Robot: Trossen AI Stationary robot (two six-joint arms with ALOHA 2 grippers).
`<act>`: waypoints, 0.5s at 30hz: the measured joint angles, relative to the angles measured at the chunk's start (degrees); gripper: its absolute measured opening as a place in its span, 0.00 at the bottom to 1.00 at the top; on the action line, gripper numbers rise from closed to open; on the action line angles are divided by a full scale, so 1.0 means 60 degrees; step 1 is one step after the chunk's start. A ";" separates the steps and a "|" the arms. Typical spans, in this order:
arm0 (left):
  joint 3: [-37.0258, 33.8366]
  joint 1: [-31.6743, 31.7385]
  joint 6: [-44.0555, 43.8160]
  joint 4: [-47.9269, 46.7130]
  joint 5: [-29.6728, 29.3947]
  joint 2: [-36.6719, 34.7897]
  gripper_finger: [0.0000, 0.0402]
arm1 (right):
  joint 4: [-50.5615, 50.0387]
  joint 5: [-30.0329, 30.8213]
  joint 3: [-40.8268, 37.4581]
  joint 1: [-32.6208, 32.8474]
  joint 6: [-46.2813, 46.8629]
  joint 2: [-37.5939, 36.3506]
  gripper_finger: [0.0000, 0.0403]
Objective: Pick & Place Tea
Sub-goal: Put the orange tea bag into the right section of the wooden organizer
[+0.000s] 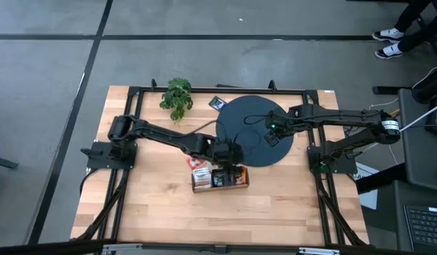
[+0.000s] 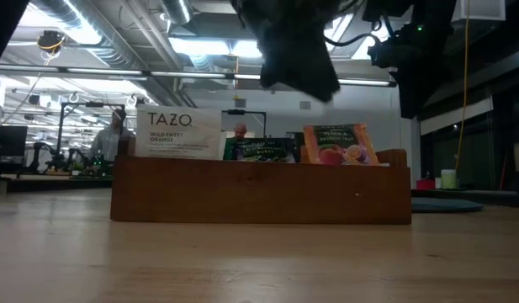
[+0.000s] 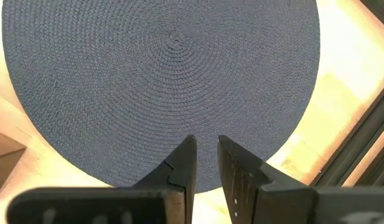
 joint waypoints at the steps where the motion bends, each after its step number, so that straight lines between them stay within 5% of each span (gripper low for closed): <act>1: -0.0053 0.0034 0.0105 0.0036 0.0009 -0.0148 0.28 | 0.0007 0.0000 0.0000 0.0019 0.0000 0.0000 0.17; 7: -0.1440 0.0364 -0.0079 0.1005 0.0461 -0.1184 0.27 | 0.0393 -0.0004 0.0000 0.0165 -0.0047 0.0000 0.17; 15: -0.5382 0.0822 -0.2225 0.3470 0.0416 -0.3628 0.26 | 0.2319 -0.0923 0.0000 0.0475 -0.0656 0.0004 0.17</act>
